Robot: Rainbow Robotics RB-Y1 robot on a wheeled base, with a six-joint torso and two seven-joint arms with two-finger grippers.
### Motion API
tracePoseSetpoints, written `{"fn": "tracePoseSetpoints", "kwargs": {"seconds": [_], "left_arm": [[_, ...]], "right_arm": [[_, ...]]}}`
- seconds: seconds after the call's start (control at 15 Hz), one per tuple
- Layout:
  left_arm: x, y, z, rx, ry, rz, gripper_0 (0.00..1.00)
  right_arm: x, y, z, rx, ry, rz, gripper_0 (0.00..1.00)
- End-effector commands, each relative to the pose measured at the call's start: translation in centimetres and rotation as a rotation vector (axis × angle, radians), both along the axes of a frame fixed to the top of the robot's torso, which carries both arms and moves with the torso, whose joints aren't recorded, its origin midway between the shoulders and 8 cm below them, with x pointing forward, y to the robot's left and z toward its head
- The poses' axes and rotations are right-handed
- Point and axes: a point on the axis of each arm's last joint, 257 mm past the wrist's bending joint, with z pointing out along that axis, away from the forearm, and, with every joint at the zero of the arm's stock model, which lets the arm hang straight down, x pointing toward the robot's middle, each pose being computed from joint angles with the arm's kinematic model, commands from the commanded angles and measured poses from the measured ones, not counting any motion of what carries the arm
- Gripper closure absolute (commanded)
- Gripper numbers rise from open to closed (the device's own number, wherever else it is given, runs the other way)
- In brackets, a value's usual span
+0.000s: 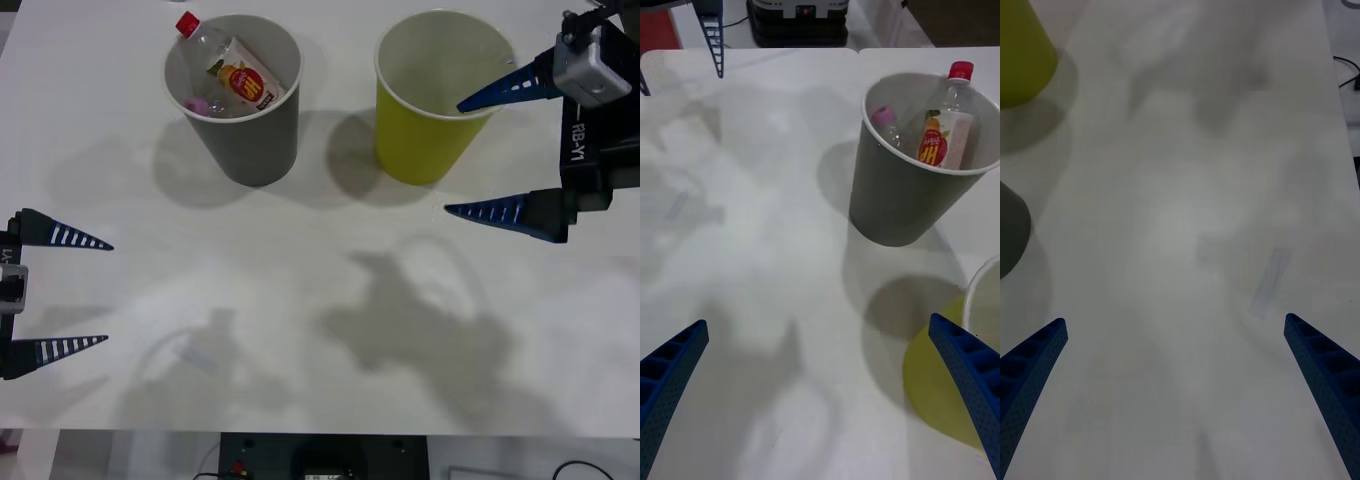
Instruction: Put the can into the green bin and the plastic bottle into the gray bin
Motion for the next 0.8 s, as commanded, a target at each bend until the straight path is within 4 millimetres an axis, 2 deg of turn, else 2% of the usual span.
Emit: {"fn": "tracePoseSetpoints", "kwargs": {"seconds": [0.07,0.53,0.8], "left_arm": [[0.0,0.0,0.0,0.000,0.000,0.000,0.00],[0.0,0.0,0.0,0.000,0.000,0.000,0.00],[0.0,0.0,0.0,0.000,0.000,0.000,0.00]], "right_arm": [[-1.3,-2.0,-1.1,-0.012,0.004,0.023,0.00],[-2.6,-6.5,-5.7,-0.021,-0.016,0.033,0.00],[-4.2,-8.8,-8.5,-0.055,-0.020,0.031,0.00]]}}
